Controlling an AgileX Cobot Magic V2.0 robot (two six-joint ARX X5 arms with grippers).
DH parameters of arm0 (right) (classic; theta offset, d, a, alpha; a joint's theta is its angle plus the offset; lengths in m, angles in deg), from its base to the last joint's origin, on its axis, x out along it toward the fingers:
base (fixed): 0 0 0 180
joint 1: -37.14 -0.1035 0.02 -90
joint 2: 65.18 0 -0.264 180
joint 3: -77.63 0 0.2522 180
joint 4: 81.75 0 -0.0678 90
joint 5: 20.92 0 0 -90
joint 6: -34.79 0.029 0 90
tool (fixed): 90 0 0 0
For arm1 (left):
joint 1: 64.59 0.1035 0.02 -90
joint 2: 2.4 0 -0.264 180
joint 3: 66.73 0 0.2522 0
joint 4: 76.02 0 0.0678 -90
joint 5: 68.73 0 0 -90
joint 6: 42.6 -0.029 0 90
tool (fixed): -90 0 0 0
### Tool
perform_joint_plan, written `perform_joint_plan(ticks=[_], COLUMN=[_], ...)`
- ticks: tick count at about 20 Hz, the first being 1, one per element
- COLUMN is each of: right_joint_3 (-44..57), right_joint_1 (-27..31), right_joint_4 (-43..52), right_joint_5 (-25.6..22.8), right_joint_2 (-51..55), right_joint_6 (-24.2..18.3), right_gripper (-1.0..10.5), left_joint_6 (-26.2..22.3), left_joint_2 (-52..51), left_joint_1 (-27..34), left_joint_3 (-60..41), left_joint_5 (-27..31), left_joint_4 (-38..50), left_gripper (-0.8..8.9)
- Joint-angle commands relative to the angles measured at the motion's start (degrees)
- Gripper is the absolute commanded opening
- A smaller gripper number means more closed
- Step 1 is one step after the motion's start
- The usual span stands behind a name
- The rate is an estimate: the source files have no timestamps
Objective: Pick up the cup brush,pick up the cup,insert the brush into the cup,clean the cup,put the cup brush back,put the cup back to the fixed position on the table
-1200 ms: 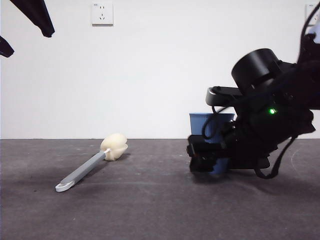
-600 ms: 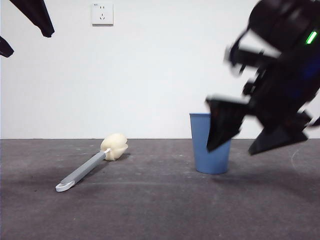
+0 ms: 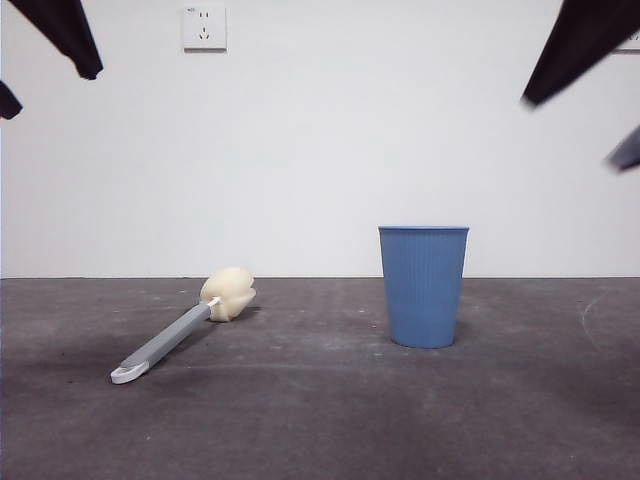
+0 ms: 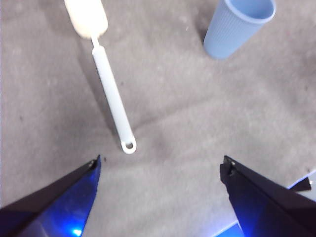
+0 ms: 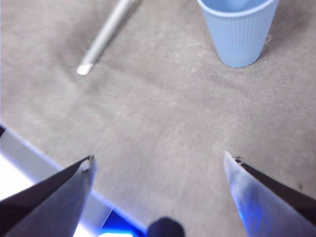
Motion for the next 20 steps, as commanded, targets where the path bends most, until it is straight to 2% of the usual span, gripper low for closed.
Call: perform_joint_plan(ticks=[1, 4, 8, 9, 11, 12, 15, 20], right_joint_3=[-3.89, -9.25, -12.26, -12.39, -12.41, -12.39, -12.41, -12.41], right_joint_1=[-0.09, -0.09, -0.09, -0.09, -0.09, -0.09, -0.11, -0.09], right_joint_4=[-5.79, -11.96, -12.66, -12.63, -12.79, -12.83, -12.87, -12.57], right_joint_5=[0.11, 0.09, 0.07, 0.09, 0.11, 0.15, 0.15, -0.02], right_joint_2=[0.81, 0.74, 0.74, 0.74, 0.74, 0.74, 0.74, 0.74], right_joint_6=[-1.16, -3.19, -3.56, -3.54, -3.54, -3.54, -3.54, -3.52], right_gripper=[4.4, 4.4, 4.4, 4.1, 2.7, 1.8, -0.2, -0.1], left_joint_6=[-1.84, -2.16, -2.19, -2.19, -2.19, -2.19, -2.16, -2.19], left_joint_2=[-0.07, -0.07, -0.07, -0.07, -0.07, -0.07, -0.07, -0.07], left_joint_1=[0.11, 0.11, 0.11, 0.11, 0.11, 0.11, 0.11, 0.11], left_joint_3=[-0.57, -0.57, -0.57, -0.57, -0.57, -0.57, -0.57, -0.57], left_joint_5=[-0.11, -1.40, -1.60, -1.60, -1.60, -1.60, -1.55, -1.51], left_joint_4=[-0.81, -1.75, -1.77, -1.79, -1.95, -2.01, -2.01, -1.99], left_gripper=[4.07, 4.07, 4.04, 4.04, 3.98, 3.36, -0.24, -0.08])
